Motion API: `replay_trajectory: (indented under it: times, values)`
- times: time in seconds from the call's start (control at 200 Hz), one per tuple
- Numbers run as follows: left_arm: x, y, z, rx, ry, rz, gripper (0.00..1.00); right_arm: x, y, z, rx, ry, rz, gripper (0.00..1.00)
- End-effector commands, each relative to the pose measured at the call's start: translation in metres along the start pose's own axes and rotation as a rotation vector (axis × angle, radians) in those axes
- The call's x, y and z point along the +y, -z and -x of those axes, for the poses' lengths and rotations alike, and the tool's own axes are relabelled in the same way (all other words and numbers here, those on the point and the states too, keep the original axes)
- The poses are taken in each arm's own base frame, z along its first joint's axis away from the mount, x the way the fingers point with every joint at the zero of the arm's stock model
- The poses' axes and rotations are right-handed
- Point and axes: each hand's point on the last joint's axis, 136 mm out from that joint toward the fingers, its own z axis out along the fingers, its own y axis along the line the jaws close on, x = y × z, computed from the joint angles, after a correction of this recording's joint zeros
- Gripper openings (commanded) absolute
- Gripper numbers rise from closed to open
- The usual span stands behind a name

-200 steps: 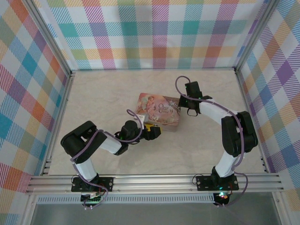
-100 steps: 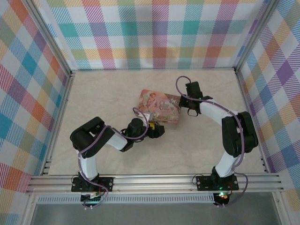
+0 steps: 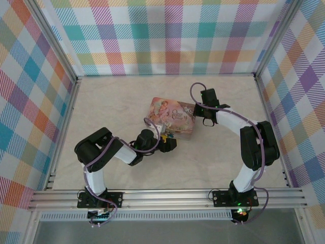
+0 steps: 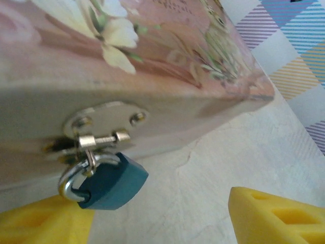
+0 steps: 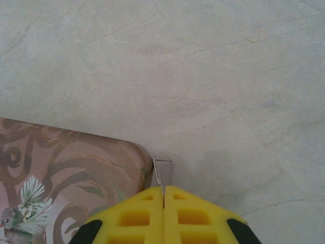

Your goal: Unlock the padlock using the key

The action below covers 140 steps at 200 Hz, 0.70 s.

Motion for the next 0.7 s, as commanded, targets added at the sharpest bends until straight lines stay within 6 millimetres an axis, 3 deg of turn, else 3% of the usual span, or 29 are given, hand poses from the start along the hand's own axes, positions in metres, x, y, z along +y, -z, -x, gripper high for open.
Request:
replay_trajectory:
  times: [0.0,0.455,0.695]
  values:
    - [-0.024,0.010,0.018,-0.046,-0.042,-0.096,0.69,0.006,-0.001,-0.018,0.058,0.001,0.025,0.00]
    - [-0.008,0.000,0.031,-0.110,-0.008,-0.039,0.73,0.005,0.004,-0.019,0.055,-0.003,0.030,0.00]
    - [0.005,-0.009,0.027,-0.112,0.030,-0.004,0.76,0.007,0.002,-0.019,0.058,-0.002,0.038,0.00]
